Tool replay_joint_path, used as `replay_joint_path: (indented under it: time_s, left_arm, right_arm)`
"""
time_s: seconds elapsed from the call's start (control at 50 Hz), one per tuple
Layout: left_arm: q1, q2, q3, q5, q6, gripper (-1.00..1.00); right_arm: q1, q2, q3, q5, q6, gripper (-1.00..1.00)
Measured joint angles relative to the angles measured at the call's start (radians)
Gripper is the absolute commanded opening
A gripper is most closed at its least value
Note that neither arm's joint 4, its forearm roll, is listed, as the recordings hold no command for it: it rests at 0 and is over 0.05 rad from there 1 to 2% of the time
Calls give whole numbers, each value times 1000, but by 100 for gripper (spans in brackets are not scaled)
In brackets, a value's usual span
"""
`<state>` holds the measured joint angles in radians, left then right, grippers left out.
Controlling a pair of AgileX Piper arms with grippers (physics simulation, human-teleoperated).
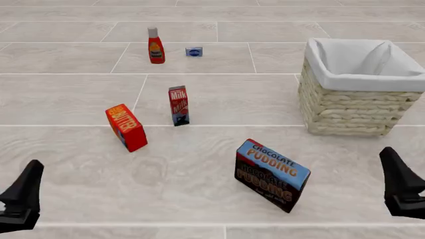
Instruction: Pick the milk and place it in the basket.
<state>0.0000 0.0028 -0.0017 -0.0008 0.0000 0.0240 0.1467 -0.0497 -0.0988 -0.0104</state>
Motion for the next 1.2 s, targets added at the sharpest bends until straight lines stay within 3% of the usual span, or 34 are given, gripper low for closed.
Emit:
replay_joint_path:
  time_s: [0.22,0.32,0.46,0.78,1.2]
  left_arm:
    - [0,3,-2,-1,0,100]
    - [0,4,-2,-1,0,100]
    - [0,4,-2,-1,0,100]
    - [0,4,-3,-1,0,100]
    - [0,4,-3,-1,0,100]
  right_arm:
    - [149,488,-180,-282,-13,100]
    - [209,644,-264,-348,-16,100]
    - [303,831,-410,-367,-23,100]
    - [502,1122,-754,-230,-3,100]
    - [659,1414,-1202,82,136,100]
